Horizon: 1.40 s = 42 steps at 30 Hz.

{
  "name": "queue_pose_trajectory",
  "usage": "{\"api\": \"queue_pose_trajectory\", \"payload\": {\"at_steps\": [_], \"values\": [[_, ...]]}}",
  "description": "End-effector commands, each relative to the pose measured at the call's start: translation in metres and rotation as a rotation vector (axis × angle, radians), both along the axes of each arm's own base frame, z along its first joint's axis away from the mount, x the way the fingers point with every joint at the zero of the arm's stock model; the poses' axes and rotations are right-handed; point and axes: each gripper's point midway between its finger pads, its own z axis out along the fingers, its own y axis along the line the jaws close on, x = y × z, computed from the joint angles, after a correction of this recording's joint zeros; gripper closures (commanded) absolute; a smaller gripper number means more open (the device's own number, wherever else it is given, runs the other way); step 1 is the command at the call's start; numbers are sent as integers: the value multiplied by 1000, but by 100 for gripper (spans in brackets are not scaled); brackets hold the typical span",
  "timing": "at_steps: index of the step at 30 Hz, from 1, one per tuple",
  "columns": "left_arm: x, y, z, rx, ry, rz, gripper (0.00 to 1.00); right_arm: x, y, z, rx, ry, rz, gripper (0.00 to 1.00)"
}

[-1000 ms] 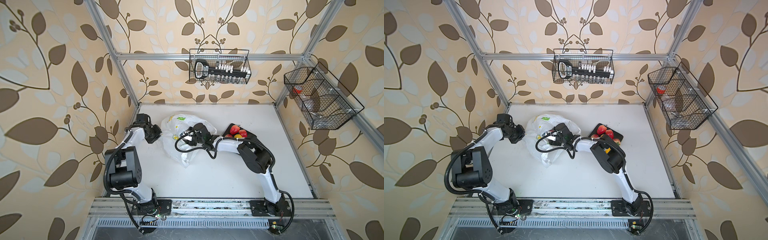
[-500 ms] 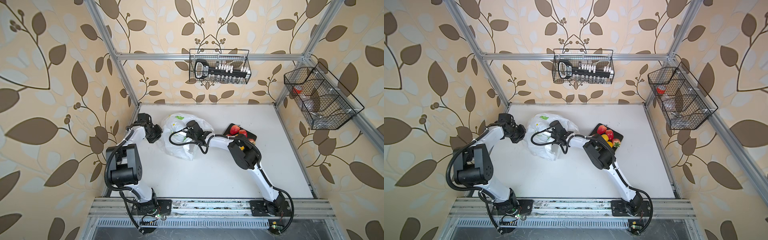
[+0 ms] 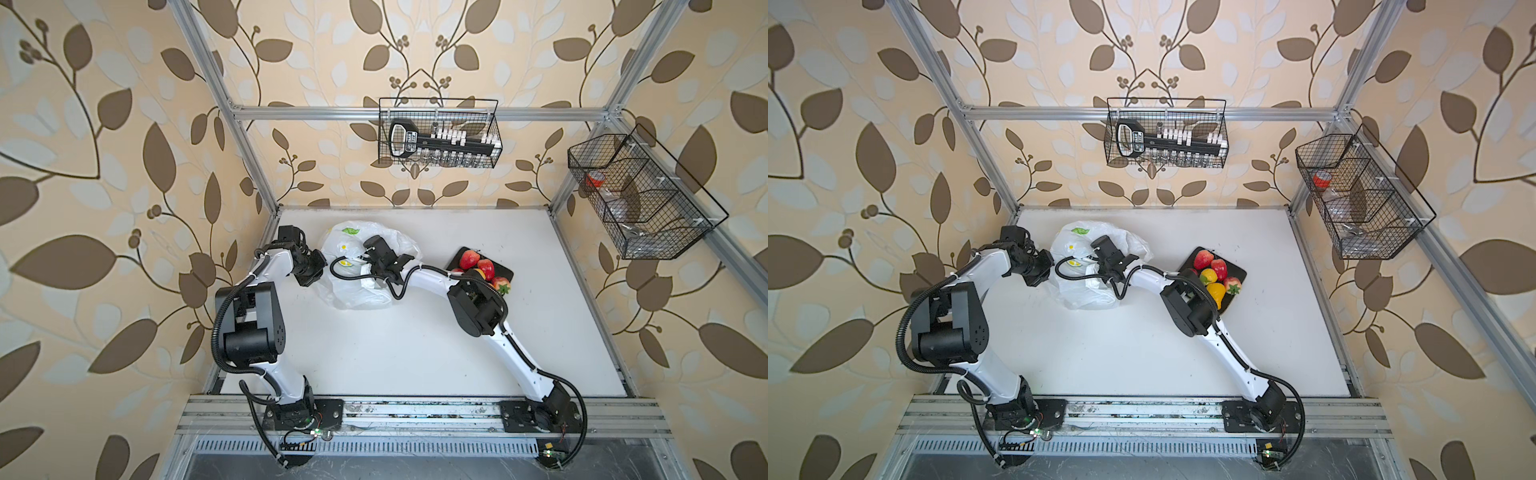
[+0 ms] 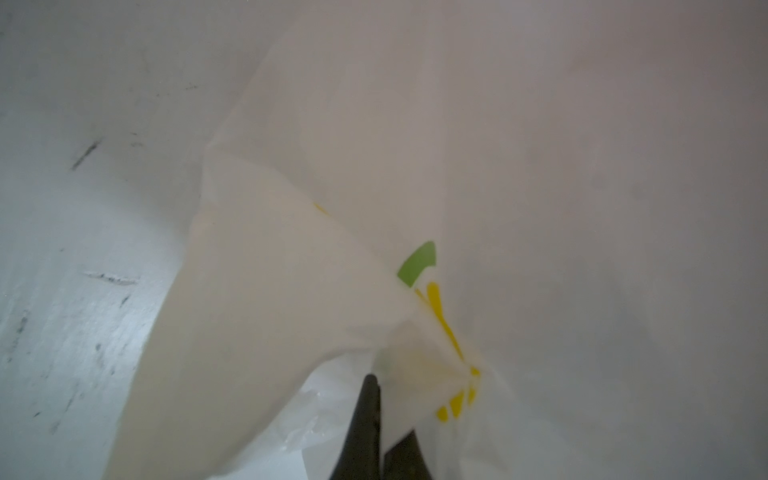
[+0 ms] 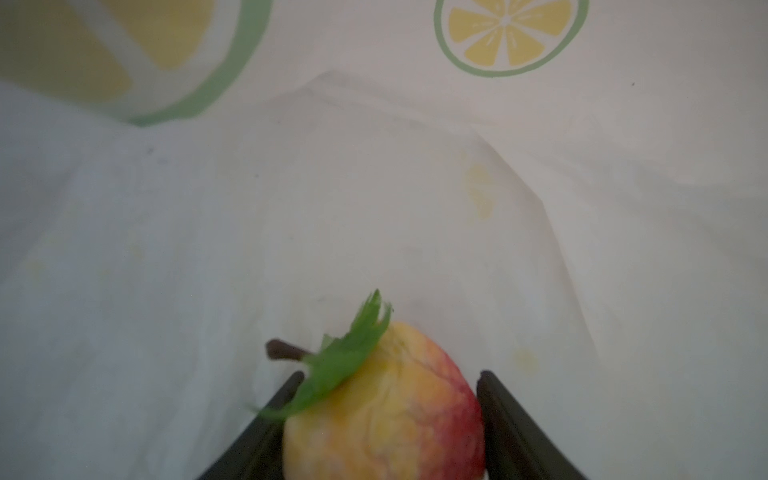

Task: Take the fake fruits out of the plastic bag
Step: 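Lower the right gripper and close it on the last strawberry, then lift the strawberry out of the bag and carry it to the black mat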

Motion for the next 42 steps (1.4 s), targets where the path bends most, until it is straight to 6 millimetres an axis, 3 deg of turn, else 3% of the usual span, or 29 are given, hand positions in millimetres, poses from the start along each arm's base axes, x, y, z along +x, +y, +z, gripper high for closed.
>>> {"api": "queue_pose_trajectory", "payload": {"at_steps": [1,6,13,20,31,36,42], "values": [[6,-3,14,14,-29,-31,100,-9,-9,-23,-55,66,-2,48],[8,6,18,56,-37,16,100,-15,-17,11,-20,18,-8,59],[19,23,30,101,-80,146,100,-52,-37,52,64,35,15,63],[29,40,39,113,-116,287,100,-93,-66,67,121,119,-7,64],[40,46,42,110,-125,270,100,-132,-103,99,173,174,-57,65],[43,49,42,111,-122,273,100,-153,-125,102,171,210,-83,66],[44,50,40,112,-117,276,100,-183,-165,100,162,268,-174,66]]}}
